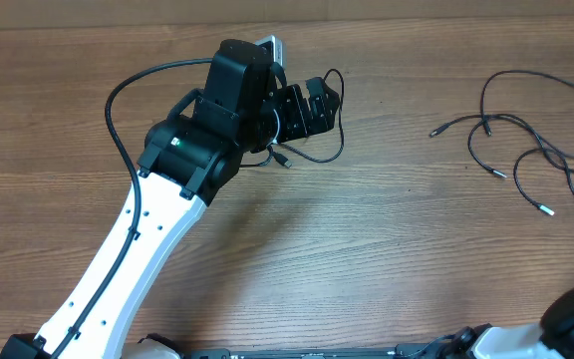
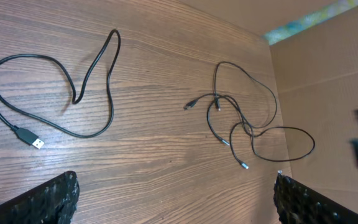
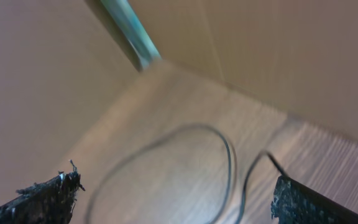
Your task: Untangle cables
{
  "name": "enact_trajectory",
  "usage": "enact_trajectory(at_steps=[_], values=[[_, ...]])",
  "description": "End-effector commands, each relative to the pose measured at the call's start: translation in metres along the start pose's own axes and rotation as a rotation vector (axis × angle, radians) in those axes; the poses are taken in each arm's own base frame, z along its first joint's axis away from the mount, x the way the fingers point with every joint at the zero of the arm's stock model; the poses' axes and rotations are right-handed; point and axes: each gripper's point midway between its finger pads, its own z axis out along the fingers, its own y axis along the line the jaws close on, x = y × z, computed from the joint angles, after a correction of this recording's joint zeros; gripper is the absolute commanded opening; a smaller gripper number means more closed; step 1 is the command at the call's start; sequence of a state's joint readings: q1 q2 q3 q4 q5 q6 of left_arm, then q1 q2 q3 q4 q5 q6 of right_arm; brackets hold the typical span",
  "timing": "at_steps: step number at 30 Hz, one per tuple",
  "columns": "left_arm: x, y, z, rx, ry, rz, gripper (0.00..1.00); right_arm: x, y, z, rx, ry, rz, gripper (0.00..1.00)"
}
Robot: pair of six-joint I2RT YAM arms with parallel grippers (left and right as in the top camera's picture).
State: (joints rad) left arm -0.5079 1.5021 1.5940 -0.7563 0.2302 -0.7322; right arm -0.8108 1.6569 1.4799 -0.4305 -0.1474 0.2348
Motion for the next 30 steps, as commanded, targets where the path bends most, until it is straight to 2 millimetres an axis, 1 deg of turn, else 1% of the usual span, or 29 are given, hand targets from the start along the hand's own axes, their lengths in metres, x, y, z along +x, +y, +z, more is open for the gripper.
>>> enact_trajectory(at_steps=[1, 3, 4, 5, 7, 8, 10, 16, 17, 18, 22, 23, 26, 27, 30], values=[[-0.002, 0.003, 0.003, -0.013, -0.005, 0.011, 1.00, -0.046, 0.028, -0.054, -0.054, -0.157, -0.033, 1.00], [-0.002, 0.003, 0.003, -0.013, -0.004, 0.011, 1.00, -0.053, 0.043, -0.069, -0.098, -0.184, -0.046, 1.00], [-0.002, 0.003, 0.003, -0.013, -0.004, 0.011, 1.00, -0.053, 0.062, -0.083, -0.164, -0.191, -0.064, 1.00], [-0.002, 0.003, 0.003, -0.013, -0.005, 0.011, 1.00, -0.051, 0.076, -0.091, -0.217, -0.186, -0.077, 1.00], [-0.002, 0.003, 0.003, -0.013, -0.005, 0.011, 1.00, -0.044, 0.100, -0.101, -0.303, -0.167, -0.100, 1.00], [-0.002, 0.003, 0.003, -0.013, -0.005, 0.011, 0.99, -0.039, 0.115, -0.105, -0.353, -0.151, -0.114, 1.00], [-0.002, 0.003, 0.003, -0.013, -0.005, 0.011, 1.00, -0.026, 0.137, -0.108, -0.424, -0.117, -0.135, 1.00], [-0.002, 0.003, 0.003, -0.013, -0.005, 0.011, 1.00, 0.022, 0.194, -0.112, -0.539, 0.009, -0.191, 1.00], [-0.002, 0.003, 0.003, -0.013, -0.005, 0.011, 1.00, 0.034, 0.207, -0.112, -0.564, 0.036, -0.205, 1.00], [-0.002, 0.003, 0.003, -0.013, -0.005, 0.011, 1.00, 0.041, 0.214, -0.112, -0.579, 0.052, -0.214, 1.00], [-0.002, 0.003, 0.003, -0.013, -0.005, 0.011, 1.00, 0.081, 0.252, -0.108, -0.650, 0.145, -0.255, 1.00], [-0.002, 0.003, 0.003, -0.013, -0.004, 0.011, 1.00, 0.104, 0.267, -0.101, -0.674, 0.201, -0.273, 1.00], [-0.002, 0.003, 0.003, -0.013, -0.005, 0.011, 1.00, 0.142, 0.286, -0.088, -0.690, 0.300, -0.266, 1.00], [-0.002, 0.003, 0.003, -0.013, -0.005, 0.011, 1.00, 0.166, 0.297, -0.080, -0.694, 0.369, -0.243, 1.00], [-0.002, 0.003, 0.003, -0.013, -0.005, 0.011, 1.00, 0.205, 0.319, -0.075, -0.739, 0.467, -0.225, 1.00]])
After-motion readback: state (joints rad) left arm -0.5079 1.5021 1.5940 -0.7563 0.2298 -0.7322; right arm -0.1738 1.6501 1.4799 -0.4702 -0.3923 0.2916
